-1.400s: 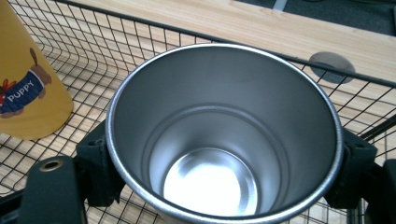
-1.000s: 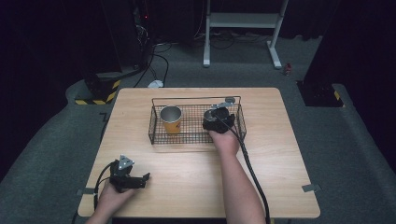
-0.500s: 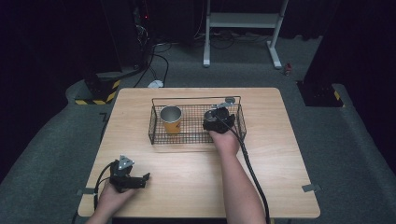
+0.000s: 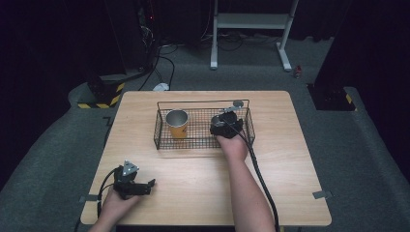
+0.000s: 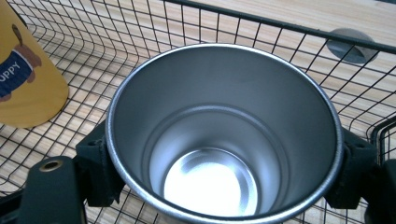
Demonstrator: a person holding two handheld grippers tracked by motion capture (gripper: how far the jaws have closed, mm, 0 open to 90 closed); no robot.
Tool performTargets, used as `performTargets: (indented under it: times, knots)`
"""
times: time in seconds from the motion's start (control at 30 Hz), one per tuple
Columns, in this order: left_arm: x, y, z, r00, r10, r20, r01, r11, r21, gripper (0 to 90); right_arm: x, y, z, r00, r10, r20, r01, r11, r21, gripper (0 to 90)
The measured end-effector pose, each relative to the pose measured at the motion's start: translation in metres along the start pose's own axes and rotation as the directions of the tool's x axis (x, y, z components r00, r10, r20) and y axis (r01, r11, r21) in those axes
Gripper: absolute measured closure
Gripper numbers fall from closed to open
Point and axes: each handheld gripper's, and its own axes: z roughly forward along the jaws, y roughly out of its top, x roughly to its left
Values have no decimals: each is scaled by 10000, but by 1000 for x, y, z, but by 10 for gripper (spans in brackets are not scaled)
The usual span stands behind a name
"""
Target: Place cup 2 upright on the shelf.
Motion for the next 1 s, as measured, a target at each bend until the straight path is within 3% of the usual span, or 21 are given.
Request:
performTargets:
  times: [1.0]
  knots:
    - [0,0,0,10000,-16,2,16,10000,-1,6,1,-1,0,9997,-215,-94,219,9988,432,163]
